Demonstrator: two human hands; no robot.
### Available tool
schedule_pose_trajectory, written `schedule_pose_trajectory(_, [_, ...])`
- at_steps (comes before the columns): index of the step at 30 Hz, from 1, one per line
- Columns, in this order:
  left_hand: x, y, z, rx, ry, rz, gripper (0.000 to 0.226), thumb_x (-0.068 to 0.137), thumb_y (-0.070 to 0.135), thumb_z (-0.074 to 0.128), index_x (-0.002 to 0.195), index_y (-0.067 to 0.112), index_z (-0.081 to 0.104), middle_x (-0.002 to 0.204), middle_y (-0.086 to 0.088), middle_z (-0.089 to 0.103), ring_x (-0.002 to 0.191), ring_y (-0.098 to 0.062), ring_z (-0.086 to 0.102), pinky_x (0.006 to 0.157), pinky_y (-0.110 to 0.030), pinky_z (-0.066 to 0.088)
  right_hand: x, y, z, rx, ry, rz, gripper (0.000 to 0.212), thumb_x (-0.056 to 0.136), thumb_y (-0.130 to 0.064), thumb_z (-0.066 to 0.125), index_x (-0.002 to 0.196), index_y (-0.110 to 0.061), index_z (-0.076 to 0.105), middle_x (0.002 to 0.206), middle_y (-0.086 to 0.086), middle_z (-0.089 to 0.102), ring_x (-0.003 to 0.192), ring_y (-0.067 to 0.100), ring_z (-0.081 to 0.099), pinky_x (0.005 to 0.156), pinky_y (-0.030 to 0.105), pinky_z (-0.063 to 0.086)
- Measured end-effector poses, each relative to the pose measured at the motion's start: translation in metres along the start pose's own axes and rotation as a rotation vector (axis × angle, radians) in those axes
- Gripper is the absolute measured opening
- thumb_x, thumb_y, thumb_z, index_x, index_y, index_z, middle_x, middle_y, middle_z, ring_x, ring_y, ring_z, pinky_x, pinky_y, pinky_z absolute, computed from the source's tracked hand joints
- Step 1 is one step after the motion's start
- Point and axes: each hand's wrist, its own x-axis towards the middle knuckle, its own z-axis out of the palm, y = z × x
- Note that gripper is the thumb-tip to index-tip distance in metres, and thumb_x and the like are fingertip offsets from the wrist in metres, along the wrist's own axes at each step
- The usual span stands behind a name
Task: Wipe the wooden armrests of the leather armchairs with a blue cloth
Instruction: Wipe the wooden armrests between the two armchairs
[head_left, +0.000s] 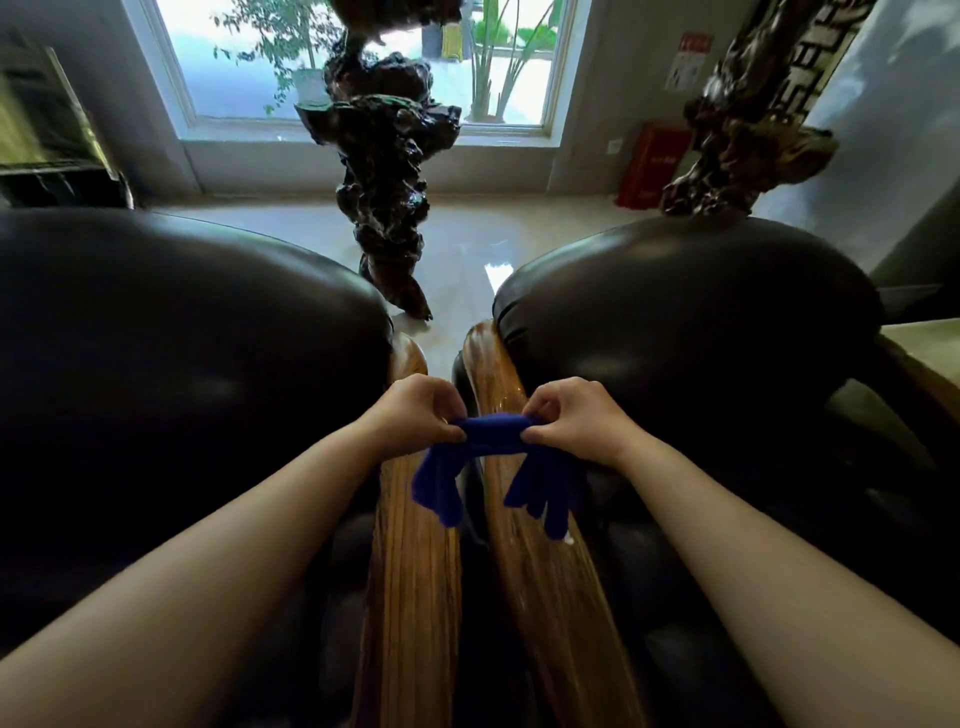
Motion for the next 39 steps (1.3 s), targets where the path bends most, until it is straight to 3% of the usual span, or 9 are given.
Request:
schedule_pose_trajectory(5, [-0.007,0.039,0.036,0.054,0.042,0.007,0.015,0.072,0.012,0.071,0.086,0.013,0.066,0.089,-0.002,0.068,0.085,-0.016,0.064,0.078,-0.031,0.055,-0.03,0.035,-0.022,0.011,0.006,-0.018,0.019,0.075,-0.019,0.072,0.094,-0.019,0.068,0.09,-0.002,0.068,0.083,0.012,0.063,0.072,0.024,0.051])
schedule_pose_trajectory(11, [-0.012,0.046,0.13,0.088,0.045,-0.056,0.013,0.075,0.009,0.068,0.082,0.018,0.061,0.086,0.006,0.061,0.081,-0.009,0.06,0.068,-0.021,0.049,-0.057,0.116,0.001,-0.032,-0.076,-0.068,0.016,0.077,-0.021,0.07,0.091,-0.024,0.064,0.091,-0.006,0.064,0.084,0.01,0.061,0.072,0.028,0.052])
schedule_pose_trajectory(15, [-0.011,0.031,0.194,0.07,0.06,-0.107,0.015,0.074,0.007,0.067,0.081,0.017,0.06,0.085,0.003,0.06,0.079,-0.011,0.059,0.064,-0.018,0.045,-0.068,0.17,0.042,-0.106,-0.072,-0.109,0.015,0.077,-0.021,0.068,0.086,-0.028,0.059,0.086,-0.012,0.055,0.077,0.006,0.054,0.06,0.017,0.038])
schedule_pose_trajectory(22, [-0.008,-0.013,0.27,-0.004,0.06,-0.23,0.025,0.074,0.006,0.068,0.077,0.028,0.055,0.08,0.009,0.056,0.078,-0.006,0.057,0.062,-0.016,0.041,-0.071,0.238,0.112,-0.075,-0.103,-0.114,0.018,0.075,-0.021,0.068,0.085,-0.03,0.058,0.082,-0.017,0.048,0.073,0.003,0.05,0.057,0.011,0.03])
schedule_pose_trajectory(28, [-0.012,-0.038,0.294,-0.061,0.052,-0.316,0.026,0.076,0.008,0.067,0.082,0.03,0.055,0.086,0.011,0.055,0.081,-0.001,0.055,0.061,-0.015,0.041,-0.067,0.259,0.145,0.06,-0.197,-0.027,0.022,0.076,-0.023,0.068,0.088,-0.037,0.056,0.094,-0.013,0.058,0.083,0.003,0.057,0.069,0.021,0.048])
schedule_pose_trajectory(32, [-0.015,-0.046,0.307,-0.084,0.046,-0.322,0.023,0.075,0.009,0.067,0.085,0.028,0.056,0.09,0.009,0.058,0.084,-0.001,0.056,0.065,-0.014,0.042,-0.071,0.266,0.154,0.087,-0.222,-0.018,0.023,0.077,-0.023,0.067,0.088,-0.038,0.054,0.096,-0.013,0.057,0.085,0.003,0.056,0.073,0.024,0.05])
schedule_pose_trajectory(36, [-0.025,-0.052,0.326,-0.102,0.044,-0.322,0.02,0.077,0.014,0.067,0.091,0.026,0.059,0.095,0.009,0.061,0.089,-0.004,0.059,0.075,-0.019,0.049,-0.083,0.273,0.161,0.1,-0.243,0.037,0.028,0.077,-0.027,0.068,0.102,-0.034,0.056,0.1,-0.015,0.054,0.088,0.002,0.054,0.078,0.024,0.049])
schedule_pose_trajectory(39, [-0.033,-0.056,0.346,-0.075,0.249,-0.273,0.015,0.083,0.021,0.06,0.097,0.027,0.058,0.094,0.011,0.061,0.089,-0.002,0.059,0.08,-0.021,0.05,-0.098,0.278,0.176,0.138,-0.086,0.082,0.028,0.083,-0.028,0.061,0.111,-0.03,0.055,0.105,-0.014,0.055,0.096,0.002,0.054,0.083,0.024,0.05])
